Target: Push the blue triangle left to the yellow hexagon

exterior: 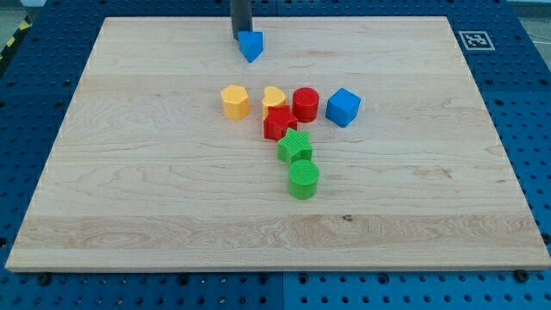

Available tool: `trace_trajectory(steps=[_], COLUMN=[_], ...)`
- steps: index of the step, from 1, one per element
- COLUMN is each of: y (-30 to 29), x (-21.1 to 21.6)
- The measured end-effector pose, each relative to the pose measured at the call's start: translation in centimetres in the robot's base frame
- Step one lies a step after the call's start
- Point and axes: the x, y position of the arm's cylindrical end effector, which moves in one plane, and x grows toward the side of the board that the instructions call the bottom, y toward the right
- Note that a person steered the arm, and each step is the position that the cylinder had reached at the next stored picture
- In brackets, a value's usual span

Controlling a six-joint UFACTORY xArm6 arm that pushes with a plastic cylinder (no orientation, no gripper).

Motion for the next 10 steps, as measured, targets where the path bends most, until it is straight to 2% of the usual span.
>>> trace_trajectory(steps=[3,4,10], y=[4.3,2.7,-2.6], x=[0.8,3.2,5.0])
